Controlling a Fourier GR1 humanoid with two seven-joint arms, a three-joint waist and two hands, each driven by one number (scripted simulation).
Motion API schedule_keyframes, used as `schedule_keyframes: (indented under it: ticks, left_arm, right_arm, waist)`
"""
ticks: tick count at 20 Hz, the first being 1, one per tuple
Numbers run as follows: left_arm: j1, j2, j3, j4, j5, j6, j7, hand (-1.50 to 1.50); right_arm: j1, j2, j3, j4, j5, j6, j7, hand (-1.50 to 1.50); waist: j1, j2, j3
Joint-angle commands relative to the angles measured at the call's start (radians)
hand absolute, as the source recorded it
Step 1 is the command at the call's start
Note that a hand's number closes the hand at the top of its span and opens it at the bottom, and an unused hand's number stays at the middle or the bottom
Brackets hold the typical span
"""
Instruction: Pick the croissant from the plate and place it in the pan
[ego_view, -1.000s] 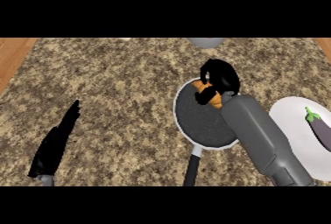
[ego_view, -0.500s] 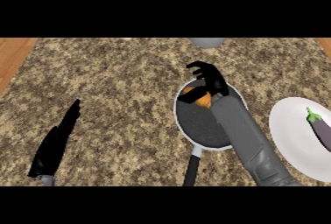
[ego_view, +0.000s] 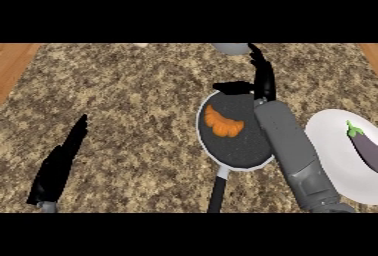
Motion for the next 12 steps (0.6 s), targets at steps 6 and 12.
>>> schedule_keyframes:
  ticks: [6,12]
  left_arm:
    - [0.016,0.008,0.040,0.039,0.010,-0.008,-0.049,0.00]
    - [0.009,-0.012,0.047,0.088,-0.011,0.013,-0.068,0.00]
  right_arm:
    - [0.124,-0.168,-0.168,-0.079,-0.149,0.040,-0.107,-1.50]
    - [0.323,-0.331,-0.185,-0.226,-0.197,0.235,-0.180,-1.50]
  waist:
    - [-0.032,-0.010,-0.001]
    - [-0.046,-0.013,-0.002]
